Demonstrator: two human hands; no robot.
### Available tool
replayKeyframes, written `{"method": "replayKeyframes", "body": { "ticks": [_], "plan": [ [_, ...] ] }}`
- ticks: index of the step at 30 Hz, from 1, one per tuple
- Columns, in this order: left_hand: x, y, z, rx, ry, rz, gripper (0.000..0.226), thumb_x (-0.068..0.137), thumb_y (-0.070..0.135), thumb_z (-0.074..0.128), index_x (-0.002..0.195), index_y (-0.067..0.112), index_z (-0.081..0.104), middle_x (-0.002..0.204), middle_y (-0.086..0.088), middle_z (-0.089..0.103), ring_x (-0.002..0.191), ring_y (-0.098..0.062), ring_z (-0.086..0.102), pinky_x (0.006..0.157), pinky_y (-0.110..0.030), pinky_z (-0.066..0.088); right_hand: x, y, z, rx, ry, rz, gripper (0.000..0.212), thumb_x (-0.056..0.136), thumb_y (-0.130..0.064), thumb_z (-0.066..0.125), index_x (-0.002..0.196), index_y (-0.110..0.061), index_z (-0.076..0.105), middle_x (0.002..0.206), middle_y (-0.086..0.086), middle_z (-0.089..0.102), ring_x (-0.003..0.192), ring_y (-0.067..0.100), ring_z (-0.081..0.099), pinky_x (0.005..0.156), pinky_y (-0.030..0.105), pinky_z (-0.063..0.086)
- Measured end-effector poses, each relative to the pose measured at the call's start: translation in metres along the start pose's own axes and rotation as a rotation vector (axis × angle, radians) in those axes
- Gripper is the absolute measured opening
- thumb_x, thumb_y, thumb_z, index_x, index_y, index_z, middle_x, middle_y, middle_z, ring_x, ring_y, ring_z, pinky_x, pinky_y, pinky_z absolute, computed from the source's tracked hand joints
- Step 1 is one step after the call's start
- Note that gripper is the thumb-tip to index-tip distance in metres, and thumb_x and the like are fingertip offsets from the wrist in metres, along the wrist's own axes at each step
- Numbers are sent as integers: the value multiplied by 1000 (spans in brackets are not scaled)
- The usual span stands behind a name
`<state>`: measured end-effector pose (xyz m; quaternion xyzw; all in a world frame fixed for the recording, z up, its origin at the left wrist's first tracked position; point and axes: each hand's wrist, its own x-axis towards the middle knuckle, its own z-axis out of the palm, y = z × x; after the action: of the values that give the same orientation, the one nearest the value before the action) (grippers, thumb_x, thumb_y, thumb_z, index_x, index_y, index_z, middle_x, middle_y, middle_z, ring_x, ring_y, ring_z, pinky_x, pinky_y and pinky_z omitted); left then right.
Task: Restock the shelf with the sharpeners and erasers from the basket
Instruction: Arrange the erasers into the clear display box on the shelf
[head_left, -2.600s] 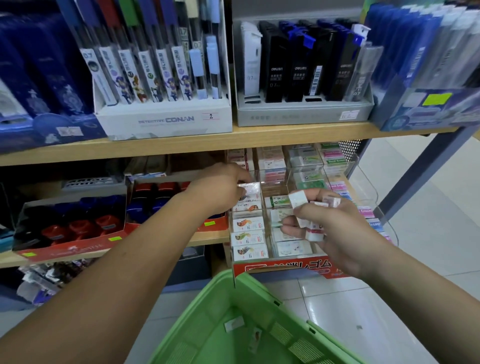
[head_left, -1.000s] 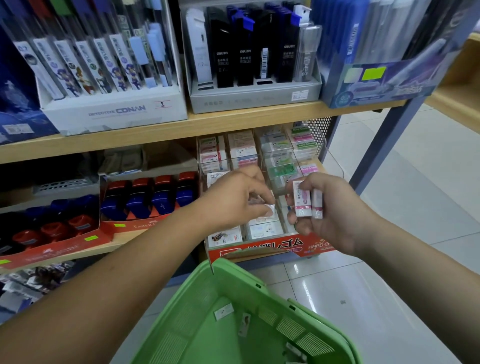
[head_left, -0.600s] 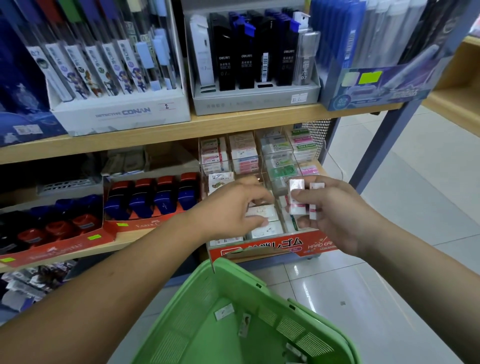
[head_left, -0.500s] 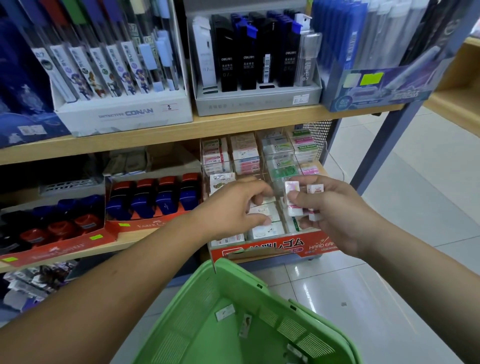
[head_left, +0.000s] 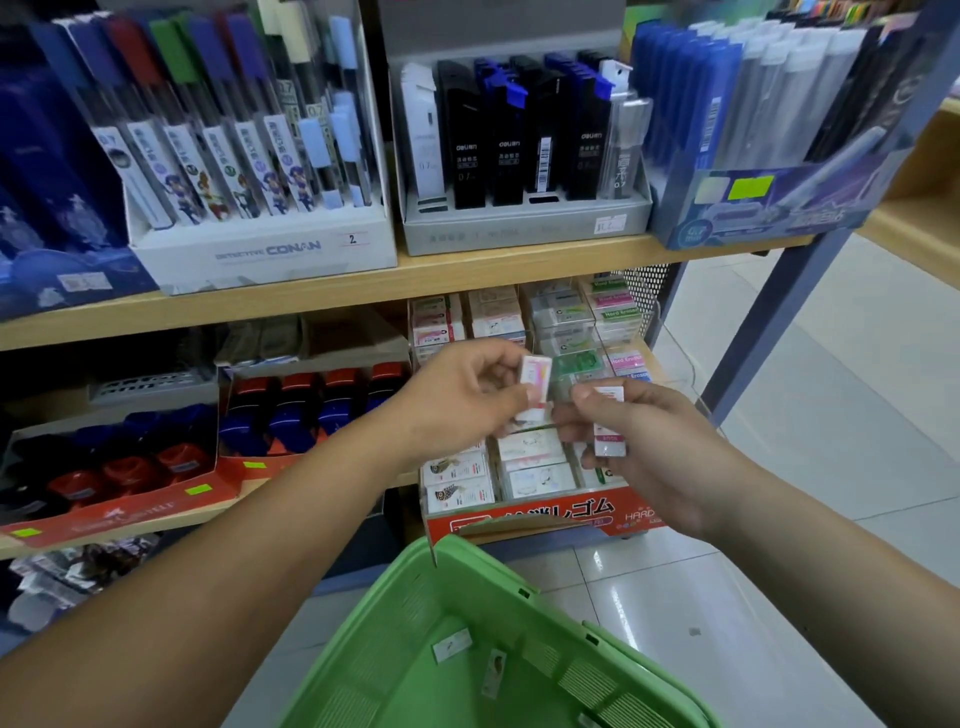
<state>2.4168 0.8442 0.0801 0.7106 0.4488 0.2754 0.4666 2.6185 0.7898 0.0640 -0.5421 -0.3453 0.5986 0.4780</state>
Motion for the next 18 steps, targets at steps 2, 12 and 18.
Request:
{"method": "replayKeyframes", "body": {
  "ticks": [2, 12, 18],
  "plan": [
    [6, -3, -10, 121, 49, -36, 13, 103, 22, 63, 114, 24, 67, 108, -3, 68, 85, -18, 75, 69, -46, 62, 3, -3, -1, 96, 40, 41, 23, 103, -10, 58, 121, -1, 69, 102, 20, 76, 89, 27, 71, 73, 38, 58],
    [42, -18, -22, 380, 136, -110, 15, 102, 18, 62, 114, 23, 69, 102, 11, 65, 91, -11, 65, 64, -12, 49, 17, -6, 10, -23, 237, -74, 16, 98, -7, 68, 108, -18, 74, 98, -2, 79, 98, 27, 76, 91, 50, 62],
    [61, -16, -26, 412, 155, -167, 16, 102, 24, 62, 113, 31, 71, 104, 17, 64, 97, -8, 63, 74, -19, 50, 13, -5, 3, -36, 213, -90, 17, 100, -8, 66, 106, -21, 75, 91, -5, 81, 82, 23, 80, 73, 44, 66]
  ]
}}
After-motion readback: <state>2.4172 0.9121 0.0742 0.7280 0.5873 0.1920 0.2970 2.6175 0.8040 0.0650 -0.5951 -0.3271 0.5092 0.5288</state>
